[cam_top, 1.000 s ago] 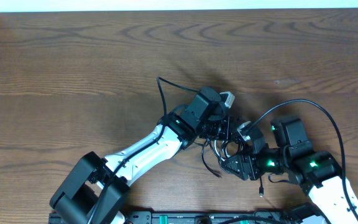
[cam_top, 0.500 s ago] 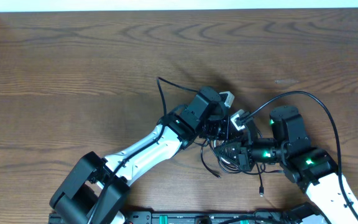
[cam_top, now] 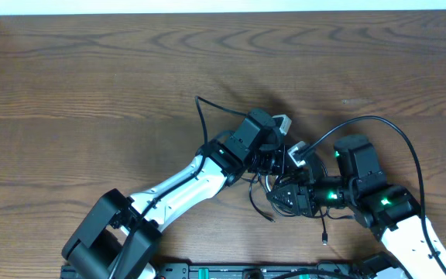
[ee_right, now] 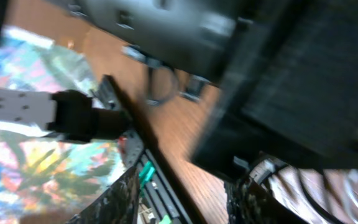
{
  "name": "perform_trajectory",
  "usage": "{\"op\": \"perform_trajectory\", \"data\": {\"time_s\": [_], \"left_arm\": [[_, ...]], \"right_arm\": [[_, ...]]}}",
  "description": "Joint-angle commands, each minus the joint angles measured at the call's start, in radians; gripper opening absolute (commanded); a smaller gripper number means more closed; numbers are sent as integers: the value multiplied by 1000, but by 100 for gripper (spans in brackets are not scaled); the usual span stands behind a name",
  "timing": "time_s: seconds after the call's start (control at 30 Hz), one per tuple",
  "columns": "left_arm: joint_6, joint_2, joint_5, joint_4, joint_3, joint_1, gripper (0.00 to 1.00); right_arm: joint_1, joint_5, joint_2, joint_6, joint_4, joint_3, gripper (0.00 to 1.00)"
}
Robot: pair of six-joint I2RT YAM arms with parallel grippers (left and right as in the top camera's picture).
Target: Untangle cables
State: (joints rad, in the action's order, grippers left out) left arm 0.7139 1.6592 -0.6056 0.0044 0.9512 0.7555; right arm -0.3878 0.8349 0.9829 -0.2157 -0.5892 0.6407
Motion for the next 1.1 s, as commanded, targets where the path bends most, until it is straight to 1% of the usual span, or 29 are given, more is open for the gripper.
{"op": "perform_trajectory", "data": {"time_s": [0.0, 0.03, 0.1, 0.17, 0.23, 0.33, 0.43, 0.5, 0.6, 0.7, 0.87, 1.07], "left_arm": [[5, 2, 42, -21, 14, 0, 9], [5, 2, 42, -23, 14, 0, 9], [5, 2, 42, -23, 14, 0, 9], [6, 2, 42, -23, 14, 0, 9], [6, 2, 42, -23, 14, 0, 9], [6, 2, 42, -24, 14, 0, 9], [6, 2, 42, -23, 14, 0, 9], [6, 2, 42, -23, 14, 0, 9], [6, 2, 42, -23, 14, 0, 9], [6, 2, 42, -23, 14, 0, 9], [6, 2, 42, -23, 15, 0, 9], [6, 2, 42, -23, 14, 0, 9]], "right_arm": [[-6, -92, -2, 24, -29, 12, 45], [-6, -104, -2, 24, -34, 12, 45], [-6, -119, -2, 31, -35, 12, 51], [-6, -147, -2, 30, -35, 12, 59], [-6, -175, -2, 30, -46, 12, 62], [-7, -178, -1, 30, -82, 12, 62], [-7, -178, -1, 30, -130, 12, 59], [-7, -169, -1, 30, -151, 12, 56], [-7, -138, -1, 29, -159, 12, 54], [-7, -89, -1, 29, -155, 12, 47], [-7, -29, -1, 29, -131, 12, 31], [-7, -13, -1, 29, -117, 12, 27]]}}
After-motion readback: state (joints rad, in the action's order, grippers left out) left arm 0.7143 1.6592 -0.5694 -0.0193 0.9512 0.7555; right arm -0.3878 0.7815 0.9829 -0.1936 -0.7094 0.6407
